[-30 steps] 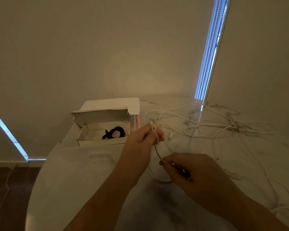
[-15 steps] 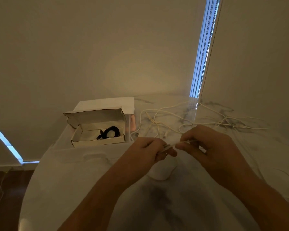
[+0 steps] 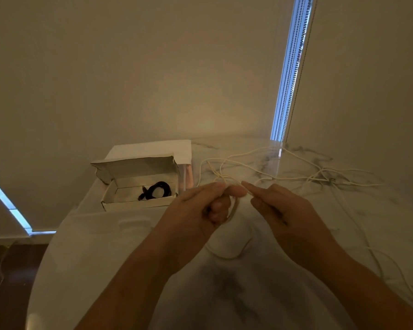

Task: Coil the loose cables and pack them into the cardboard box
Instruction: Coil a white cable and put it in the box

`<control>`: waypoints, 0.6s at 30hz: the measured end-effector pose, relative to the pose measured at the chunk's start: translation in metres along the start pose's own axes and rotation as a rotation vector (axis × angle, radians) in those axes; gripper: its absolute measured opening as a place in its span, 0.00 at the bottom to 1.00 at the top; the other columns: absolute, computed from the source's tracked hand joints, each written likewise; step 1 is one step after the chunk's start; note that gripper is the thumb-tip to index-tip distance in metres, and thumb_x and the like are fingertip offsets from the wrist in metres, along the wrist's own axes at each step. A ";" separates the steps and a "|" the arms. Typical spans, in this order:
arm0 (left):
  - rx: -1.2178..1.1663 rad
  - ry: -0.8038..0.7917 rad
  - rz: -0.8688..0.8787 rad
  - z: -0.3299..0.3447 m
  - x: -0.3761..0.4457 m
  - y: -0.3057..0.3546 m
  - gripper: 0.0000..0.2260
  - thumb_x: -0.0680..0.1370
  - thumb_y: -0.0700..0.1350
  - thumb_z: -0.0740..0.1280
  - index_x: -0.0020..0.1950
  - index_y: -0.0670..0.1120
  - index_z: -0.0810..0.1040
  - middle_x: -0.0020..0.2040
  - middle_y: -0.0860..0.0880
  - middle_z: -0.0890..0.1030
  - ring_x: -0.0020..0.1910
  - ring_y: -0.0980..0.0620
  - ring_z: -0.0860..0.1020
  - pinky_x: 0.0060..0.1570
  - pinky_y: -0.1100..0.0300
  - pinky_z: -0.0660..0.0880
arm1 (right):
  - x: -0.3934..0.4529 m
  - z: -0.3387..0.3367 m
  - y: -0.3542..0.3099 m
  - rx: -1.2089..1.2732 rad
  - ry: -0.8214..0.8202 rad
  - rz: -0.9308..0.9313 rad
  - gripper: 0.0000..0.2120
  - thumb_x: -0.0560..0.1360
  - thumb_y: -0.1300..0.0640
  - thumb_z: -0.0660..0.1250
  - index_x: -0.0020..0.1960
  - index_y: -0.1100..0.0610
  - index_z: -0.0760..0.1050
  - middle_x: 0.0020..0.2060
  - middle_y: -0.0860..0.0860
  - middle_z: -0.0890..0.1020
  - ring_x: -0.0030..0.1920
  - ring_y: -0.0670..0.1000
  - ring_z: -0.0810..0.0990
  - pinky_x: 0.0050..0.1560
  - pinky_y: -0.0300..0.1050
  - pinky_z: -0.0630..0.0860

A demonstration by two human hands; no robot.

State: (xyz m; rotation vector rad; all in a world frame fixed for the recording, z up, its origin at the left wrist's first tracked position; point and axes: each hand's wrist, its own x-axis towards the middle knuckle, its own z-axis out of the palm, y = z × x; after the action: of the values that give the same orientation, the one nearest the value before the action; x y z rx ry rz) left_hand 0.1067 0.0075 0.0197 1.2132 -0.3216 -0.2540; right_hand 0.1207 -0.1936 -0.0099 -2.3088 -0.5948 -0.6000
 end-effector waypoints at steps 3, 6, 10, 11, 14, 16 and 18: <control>-0.176 0.028 0.039 -0.006 0.003 0.002 0.19 0.79 0.47 0.61 0.60 0.35 0.80 0.34 0.51 0.67 0.33 0.56 0.64 0.38 0.61 0.62 | -0.002 0.006 -0.002 0.000 -0.047 0.001 0.19 0.81 0.47 0.57 0.71 0.41 0.69 0.38 0.44 0.75 0.41 0.44 0.75 0.44 0.37 0.71; -0.309 0.083 0.091 -0.012 0.007 0.004 0.18 0.82 0.46 0.59 0.62 0.35 0.78 0.35 0.52 0.69 0.33 0.57 0.65 0.36 0.64 0.67 | -0.005 0.011 -0.006 0.021 -0.094 0.002 0.20 0.81 0.48 0.57 0.73 0.43 0.68 0.40 0.46 0.78 0.43 0.46 0.77 0.45 0.40 0.73; -0.416 0.150 0.133 -0.016 0.010 0.007 0.18 0.82 0.45 0.58 0.65 0.35 0.75 0.36 0.52 0.67 0.33 0.57 0.65 0.37 0.64 0.68 | -0.009 0.014 -0.013 0.015 -0.138 -0.003 0.21 0.81 0.50 0.59 0.73 0.41 0.65 0.44 0.43 0.79 0.45 0.44 0.77 0.45 0.38 0.73; -0.440 0.162 0.147 -0.016 0.010 0.007 0.18 0.81 0.45 0.58 0.66 0.35 0.74 0.36 0.52 0.67 0.34 0.57 0.65 0.37 0.64 0.68 | -0.010 0.015 -0.015 0.012 -0.151 -0.005 0.22 0.81 0.50 0.59 0.73 0.39 0.64 0.44 0.41 0.79 0.45 0.43 0.77 0.45 0.36 0.74; -0.481 0.215 0.192 -0.019 0.011 0.008 0.18 0.81 0.44 0.58 0.67 0.35 0.73 0.37 0.51 0.69 0.34 0.57 0.67 0.39 0.64 0.68 | -0.013 0.018 -0.020 0.023 -0.193 0.004 0.22 0.81 0.47 0.58 0.73 0.34 0.61 0.45 0.42 0.80 0.45 0.43 0.78 0.45 0.37 0.75; -0.478 0.257 0.243 -0.019 0.010 0.008 0.17 0.83 0.43 0.56 0.67 0.35 0.73 0.37 0.51 0.71 0.34 0.57 0.69 0.38 0.66 0.71 | -0.015 0.019 -0.023 0.034 -0.212 0.022 0.21 0.81 0.46 0.59 0.73 0.36 0.64 0.47 0.42 0.82 0.46 0.42 0.79 0.47 0.35 0.75; -0.449 0.334 0.301 -0.018 0.010 0.007 0.16 0.83 0.42 0.57 0.66 0.34 0.74 0.38 0.49 0.73 0.36 0.57 0.72 0.41 0.66 0.72 | -0.015 0.019 -0.026 0.029 -0.233 0.032 0.18 0.80 0.46 0.59 0.70 0.40 0.70 0.42 0.38 0.80 0.43 0.37 0.78 0.43 0.28 0.71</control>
State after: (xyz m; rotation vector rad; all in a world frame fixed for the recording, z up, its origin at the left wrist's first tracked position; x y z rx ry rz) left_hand 0.1231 0.0217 0.0222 0.7330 -0.1400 0.1353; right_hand 0.0992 -0.1669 -0.0185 -2.3735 -0.6681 -0.3071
